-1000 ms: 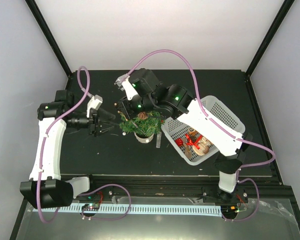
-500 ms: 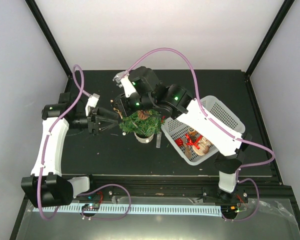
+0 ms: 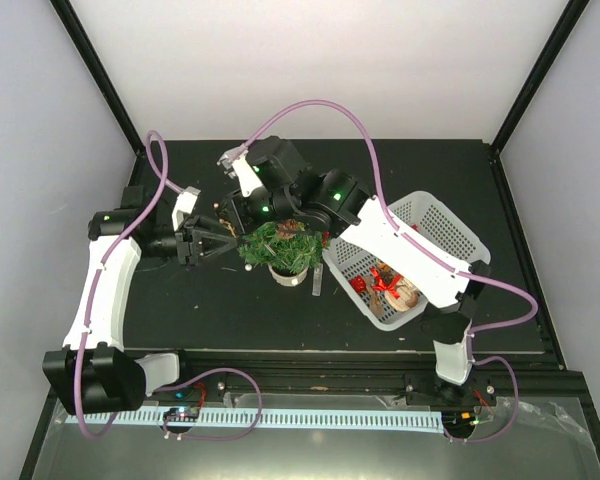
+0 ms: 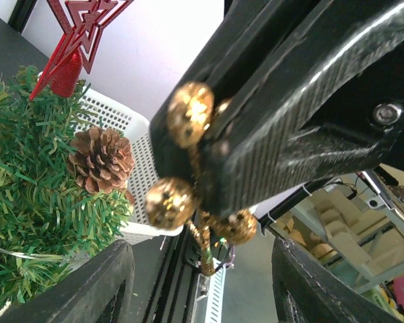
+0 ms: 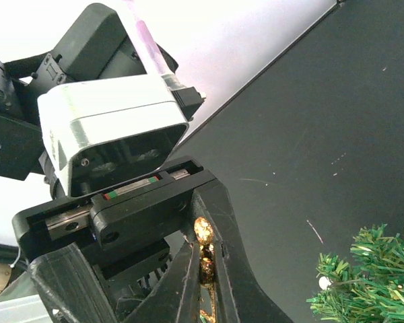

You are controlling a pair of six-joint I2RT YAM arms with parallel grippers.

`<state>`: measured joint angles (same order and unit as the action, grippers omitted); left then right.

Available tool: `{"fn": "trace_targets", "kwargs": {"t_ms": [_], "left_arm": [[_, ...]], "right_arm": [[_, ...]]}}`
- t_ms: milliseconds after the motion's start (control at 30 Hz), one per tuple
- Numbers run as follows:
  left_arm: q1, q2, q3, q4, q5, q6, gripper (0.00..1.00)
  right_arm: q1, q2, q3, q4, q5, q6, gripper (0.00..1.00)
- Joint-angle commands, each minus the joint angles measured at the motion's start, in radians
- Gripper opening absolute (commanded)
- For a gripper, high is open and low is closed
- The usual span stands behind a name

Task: Decorate the small christmas tree

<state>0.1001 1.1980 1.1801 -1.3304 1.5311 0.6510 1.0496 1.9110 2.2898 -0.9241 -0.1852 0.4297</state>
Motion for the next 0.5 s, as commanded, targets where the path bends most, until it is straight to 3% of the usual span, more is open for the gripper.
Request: {"fn": "trace_targets", "kwargs": {"t_ms": [0,300,333,400,467], "left_arm": [[-0.006,0.001,-0.011,0.054,0.150,-0.027,0.55],[-0.006,0.003,-0.037,0.112,0.147,-0.082,0.31],[-0.006,0.004,-0.037,0.121,0.143,-0.086,0.26],[-0.006,0.008,-0.037,0.143,0.135,-0.108,0.06],[-0.005,0.011,-0.037,0.154,0.130,-0.115,0.02]], "right_arm": [[0.007,0.019,0.037,0.023,-0.027,0.011,0.10],[0.004,0.015,0.037,0.014,0.004,0.006,0.11],[0.004,0.013,0.033,0.017,0.002,0.006,0.10],[0.004,0.010,0.028,0.019,0.001,0.005,0.10],[0.002,0.011,0.026,0.018,-0.002,0.002,0.11]]}}
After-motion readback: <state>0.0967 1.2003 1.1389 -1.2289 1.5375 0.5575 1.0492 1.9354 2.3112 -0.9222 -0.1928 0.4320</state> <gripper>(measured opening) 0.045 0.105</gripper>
